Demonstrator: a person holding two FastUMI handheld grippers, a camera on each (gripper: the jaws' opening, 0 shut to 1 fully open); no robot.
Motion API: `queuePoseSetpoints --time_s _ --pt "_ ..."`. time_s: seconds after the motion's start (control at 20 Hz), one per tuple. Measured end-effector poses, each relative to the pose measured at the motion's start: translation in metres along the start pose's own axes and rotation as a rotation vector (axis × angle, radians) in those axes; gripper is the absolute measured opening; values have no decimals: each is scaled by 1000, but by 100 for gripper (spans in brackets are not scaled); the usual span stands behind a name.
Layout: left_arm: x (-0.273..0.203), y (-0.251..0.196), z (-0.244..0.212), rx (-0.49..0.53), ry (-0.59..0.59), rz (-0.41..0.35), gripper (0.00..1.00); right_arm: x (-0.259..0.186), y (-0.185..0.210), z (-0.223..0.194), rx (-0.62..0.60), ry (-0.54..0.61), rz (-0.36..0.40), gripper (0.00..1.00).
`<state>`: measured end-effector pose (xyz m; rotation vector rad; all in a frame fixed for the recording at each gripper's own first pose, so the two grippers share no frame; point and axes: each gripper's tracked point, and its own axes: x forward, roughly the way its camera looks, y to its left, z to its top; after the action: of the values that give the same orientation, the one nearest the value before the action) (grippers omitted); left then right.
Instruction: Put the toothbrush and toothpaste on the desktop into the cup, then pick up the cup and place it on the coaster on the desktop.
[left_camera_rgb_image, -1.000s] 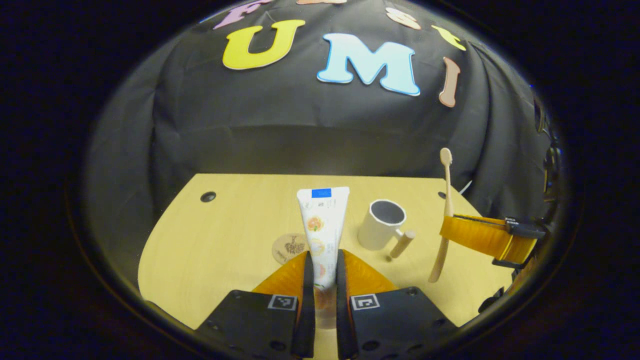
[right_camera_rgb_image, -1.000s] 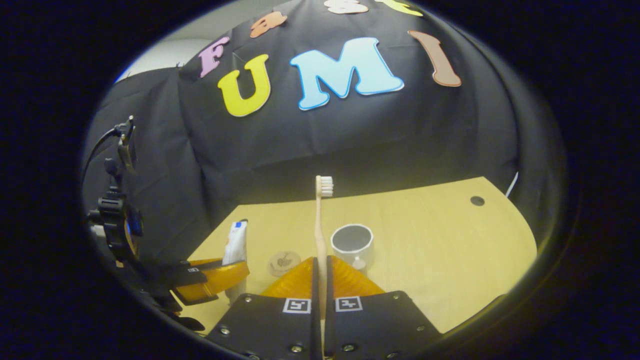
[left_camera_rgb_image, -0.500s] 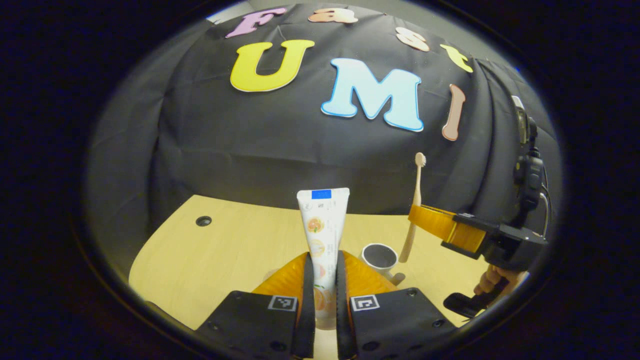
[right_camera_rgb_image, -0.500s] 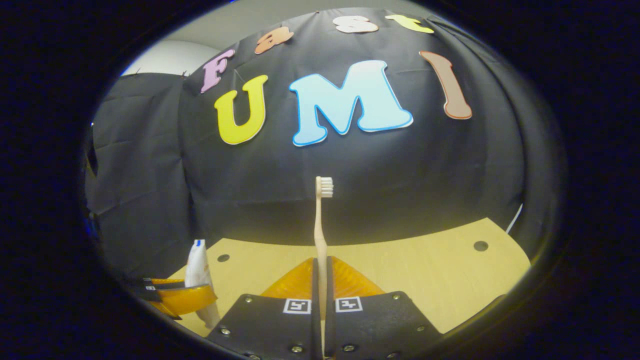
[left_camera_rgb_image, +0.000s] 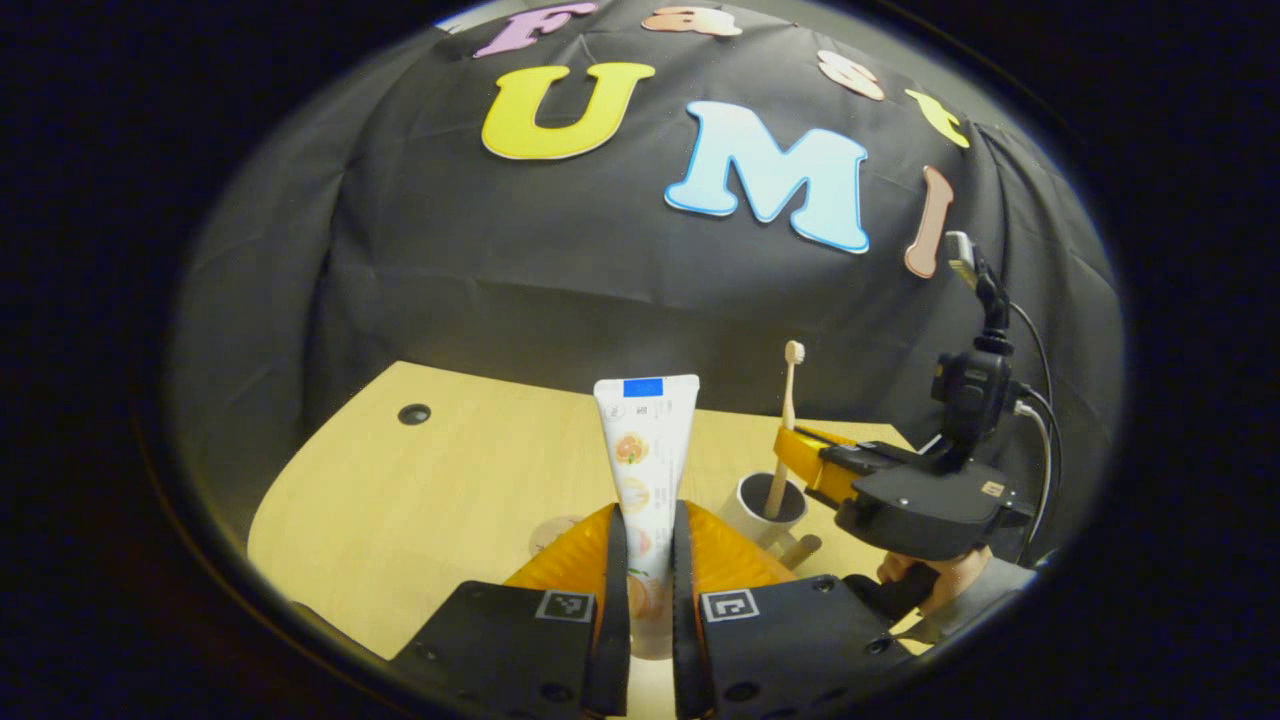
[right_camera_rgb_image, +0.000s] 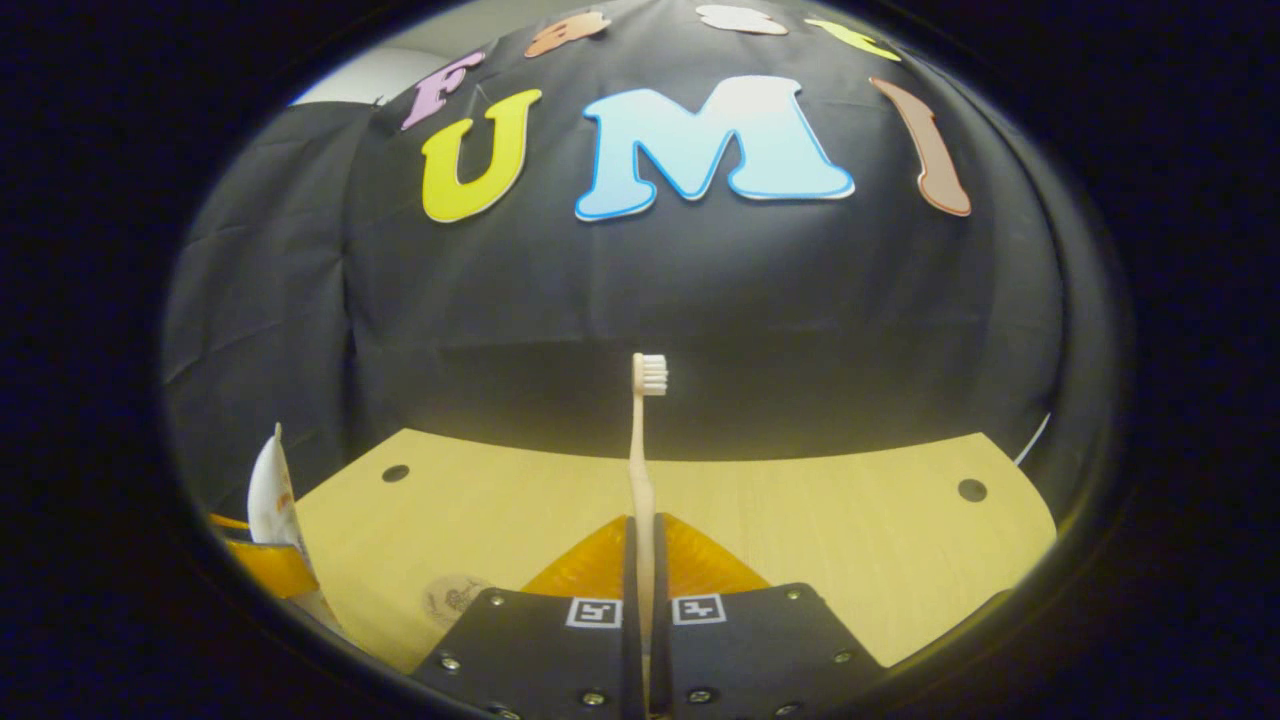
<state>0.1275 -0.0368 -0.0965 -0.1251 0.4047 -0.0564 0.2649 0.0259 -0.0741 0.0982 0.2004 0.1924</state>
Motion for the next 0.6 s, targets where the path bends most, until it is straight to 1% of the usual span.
queuePoseSetpoints --time_s 0.1,0.25,0.3,0.35,0.4,0.45,0.5,0.6 --pt "1 0 -2 -6 5 3 19 0 -2 -12 -12 35 -3 3" --pt "2 -1 -3 -5 10 0 19 1 -1 -25 -26 85 5 4" --pt "2 -2 -4 -5 11 -3 24 -2 -3 -26 -23 84 5 5" --pt "4 -4 -3 -5 11 -5 19 -4 -5 -24 -19 83 -1 7" --pt "5 -6 -3 -7 11 -10 30 -4 -6 -25 -12 88 -1 8" --pt "7 -8 -3 -11 11 -15 24 -5 -6 -26 -4 94 5 11" --pt "8 -10 -5 -16 12 -21 24 -8 -7 -27 1 102 8 19" --pt "12 -15 -5 -22 13 -31 24 -17 -11 -26 0 105 4 31"
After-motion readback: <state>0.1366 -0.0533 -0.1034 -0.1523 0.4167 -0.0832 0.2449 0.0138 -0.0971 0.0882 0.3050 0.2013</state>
